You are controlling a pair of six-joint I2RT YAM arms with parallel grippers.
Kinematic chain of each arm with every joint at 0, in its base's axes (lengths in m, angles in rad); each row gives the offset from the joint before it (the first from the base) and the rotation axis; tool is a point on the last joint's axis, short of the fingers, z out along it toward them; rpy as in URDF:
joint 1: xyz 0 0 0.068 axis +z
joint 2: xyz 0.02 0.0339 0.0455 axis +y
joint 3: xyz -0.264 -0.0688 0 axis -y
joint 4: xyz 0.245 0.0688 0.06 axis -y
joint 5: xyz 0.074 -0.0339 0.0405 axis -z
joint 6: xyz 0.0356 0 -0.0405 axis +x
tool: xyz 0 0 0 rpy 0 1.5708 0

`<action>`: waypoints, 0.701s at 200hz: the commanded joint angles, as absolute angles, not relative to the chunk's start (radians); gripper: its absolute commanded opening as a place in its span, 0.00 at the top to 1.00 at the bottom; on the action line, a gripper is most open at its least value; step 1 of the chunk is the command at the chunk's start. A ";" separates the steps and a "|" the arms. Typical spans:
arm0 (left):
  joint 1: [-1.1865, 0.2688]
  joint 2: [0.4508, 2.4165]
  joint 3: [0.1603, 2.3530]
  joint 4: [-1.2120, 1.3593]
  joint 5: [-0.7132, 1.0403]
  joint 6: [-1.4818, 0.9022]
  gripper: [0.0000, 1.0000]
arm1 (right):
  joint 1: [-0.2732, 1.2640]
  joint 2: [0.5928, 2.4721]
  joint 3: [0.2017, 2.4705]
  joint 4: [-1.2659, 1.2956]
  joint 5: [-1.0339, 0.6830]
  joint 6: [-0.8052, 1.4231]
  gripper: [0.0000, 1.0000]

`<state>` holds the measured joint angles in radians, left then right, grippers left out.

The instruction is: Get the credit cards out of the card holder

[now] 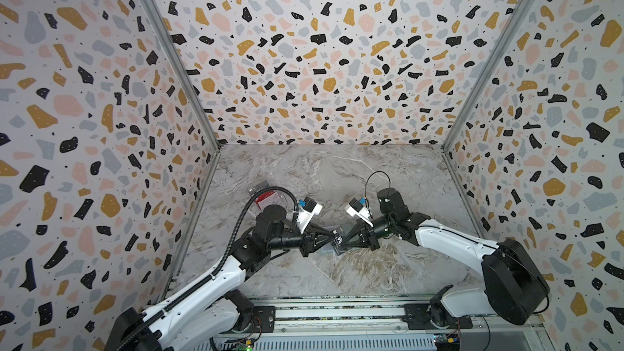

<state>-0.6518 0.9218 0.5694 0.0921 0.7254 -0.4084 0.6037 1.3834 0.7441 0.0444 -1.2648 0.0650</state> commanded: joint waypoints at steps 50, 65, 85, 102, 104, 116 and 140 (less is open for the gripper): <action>-0.652 0.908 0.557 0.219 0.696 -0.475 0.98 | 0.600 1.329 0.742 0.130 -1.207 0.104 0.93; -0.652 0.908 0.554 0.244 0.669 -0.501 1.00 | 0.589 1.308 0.718 0.176 -1.195 0.138 0.88; -0.652 0.905 0.546 0.280 0.628 -0.530 1.00 | 0.568 1.271 0.681 0.250 -1.169 0.195 0.75; -0.652 0.898 0.526 0.325 0.599 -0.561 1.00 | 0.544 1.244 0.651 0.312 -1.140 0.244 0.58; -0.652 0.897 0.524 0.333 0.596 -0.564 1.00 | 0.541 1.240 0.647 0.319 -1.137 0.250 0.56; -0.652 0.892 0.515 0.362 0.566 -0.580 1.00 | 0.523 1.225 0.625 0.375 -1.121 0.293 0.48; -0.650 0.884 0.511 0.408 0.469 -0.592 1.00 | 0.494 1.203 0.575 0.517 -1.077 0.405 0.35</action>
